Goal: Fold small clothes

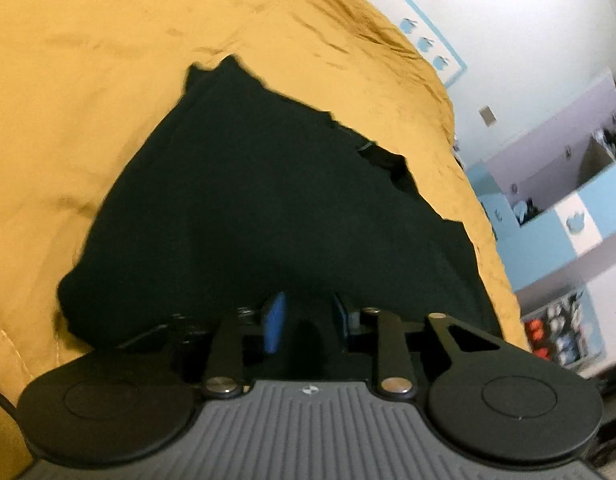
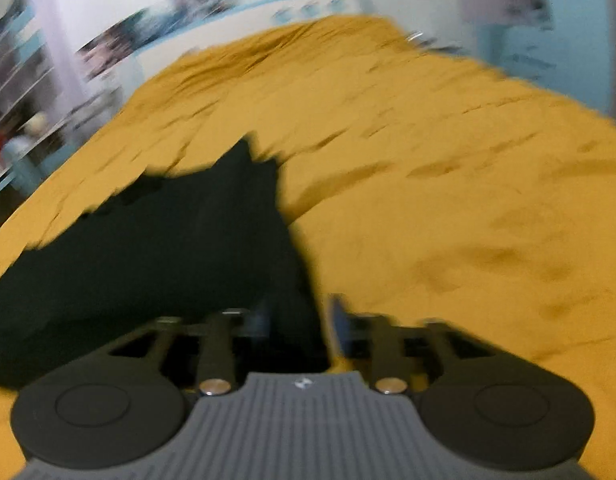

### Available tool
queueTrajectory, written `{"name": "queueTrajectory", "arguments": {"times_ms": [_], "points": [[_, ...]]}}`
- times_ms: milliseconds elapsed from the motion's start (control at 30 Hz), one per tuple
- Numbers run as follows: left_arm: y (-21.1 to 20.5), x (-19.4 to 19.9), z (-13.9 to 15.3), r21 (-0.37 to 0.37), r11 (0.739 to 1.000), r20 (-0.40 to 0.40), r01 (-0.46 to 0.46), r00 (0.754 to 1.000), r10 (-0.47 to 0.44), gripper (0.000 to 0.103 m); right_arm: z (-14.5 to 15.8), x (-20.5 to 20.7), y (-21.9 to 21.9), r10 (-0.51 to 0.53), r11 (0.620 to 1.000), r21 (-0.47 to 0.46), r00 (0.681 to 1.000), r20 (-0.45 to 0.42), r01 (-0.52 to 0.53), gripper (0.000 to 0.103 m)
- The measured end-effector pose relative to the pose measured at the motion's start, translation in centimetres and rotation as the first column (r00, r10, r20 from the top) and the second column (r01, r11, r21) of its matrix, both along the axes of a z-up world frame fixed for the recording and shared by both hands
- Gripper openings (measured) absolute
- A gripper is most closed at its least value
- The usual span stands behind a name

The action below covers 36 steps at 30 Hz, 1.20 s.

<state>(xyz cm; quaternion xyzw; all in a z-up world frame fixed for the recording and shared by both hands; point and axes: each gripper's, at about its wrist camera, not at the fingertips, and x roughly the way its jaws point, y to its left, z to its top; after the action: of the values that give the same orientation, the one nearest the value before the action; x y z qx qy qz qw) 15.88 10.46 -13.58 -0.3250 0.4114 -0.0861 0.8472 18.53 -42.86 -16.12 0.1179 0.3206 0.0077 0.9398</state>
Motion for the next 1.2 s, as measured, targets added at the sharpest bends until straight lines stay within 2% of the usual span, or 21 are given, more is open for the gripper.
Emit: {"name": "queueTrajectory", "arguments": {"times_ms": [67, 133, 267, 400, 500, 633, 800, 933, 1000, 1067, 1200], "points": [[-1.1, 0.0, 0.9, 0.063, 0.998, 0.019, 0.014, 1.0, -0.015, 0.039, 2.1, -1.4, 0.9, 0.024, 1.0, -0.013, 0.994, 0.104, -0.023, 0.043], [-2.3, 0.1, 1.4, 0.116, 0.993, 0.016, 0.029, 0.999, -0.031, 0.039, 3.6, -2.2, 2.8, 0.113, 0.994, -0.009, 0.982, 0.153, -0.113, 0.042], [-4.1, 0.3, 1.6, 0.18, 0.982, -0.016, 0.048, 0.999, -0.046, 0.039, 3.7, -2.1, 7.6, 0.3, 0.954, -0.059, 0.946, 0.121, -0.295, 0.044], [-4.4, 0.3, 1.2, 0.175, 0.984, -0.023, 0.041, 0.999, -0.037, 0.04, 1.5, -1.0, 10.4, 0.385, 0.923, -0.034, 0.922, 0.031, -0.384, 0.044], [-4.5, 0.4, 0.9, 0.193, 0.98, -0.027, 0.051, 0.999, -0.046, 0.044, -0.1, -0.9, 10.9, 0.37, 0.928, -0.038, 0.929, -0.023, -0.371, 0.044], [-4.2, 0.3, 0.5, 0.174, 0.984, -0.022, 0.048, 0.999, -0.045, 0.045, -1.5, -0.4, 9.5, 0.279, 0.955, -0.082, 0.958, -0.07, -0.285, 0.043], [-3.9, 0.3, -0.3, 0.154, 0.987, -0.009, 0.048, 0.999, -0.047, 0.046, -1.6, -0.7, 6.5, 0.2, 0.972, -0.108, 0.975, -0.096, -0.21, 0.043], [-3.8, 0.2, -0.6, 0.137, 0.989, 0.006, 0.052, 0.999, -0.053, 0.047, -0.8, -0.4, 7.1, 0.192, 0.967, -0.149, 0.974, -0.117, -0.208, 0.043], [-3.7, 0.2, -0.7, 0.126, 0.99, 0.009, 0.054, 0.998, -0.056, 0.047, 0.4, -1.1, 7.3, 0.175, 0.976, -0.114, 0.98, -0.096, -0.185, 0.044], [-3.5, 0.1, -0.6, 0.118, 0.991, 0.012, 0.057, 0.998, -0.059, 0.047, 1.9, -0.9, 8.2, 0.196, 0.98, -0.021, 0.979, -0.06, -0.197, 0.045], [-3.1, -1.0, 0.6, 0.123, 0.992, 0.054, 0.036, 0.998, -0.043, 0.049, 3.9, 1.8, 11.8, 0.267, 0.954, 0.141, 0.963, -0.014, -0.263, 0.048]]}}
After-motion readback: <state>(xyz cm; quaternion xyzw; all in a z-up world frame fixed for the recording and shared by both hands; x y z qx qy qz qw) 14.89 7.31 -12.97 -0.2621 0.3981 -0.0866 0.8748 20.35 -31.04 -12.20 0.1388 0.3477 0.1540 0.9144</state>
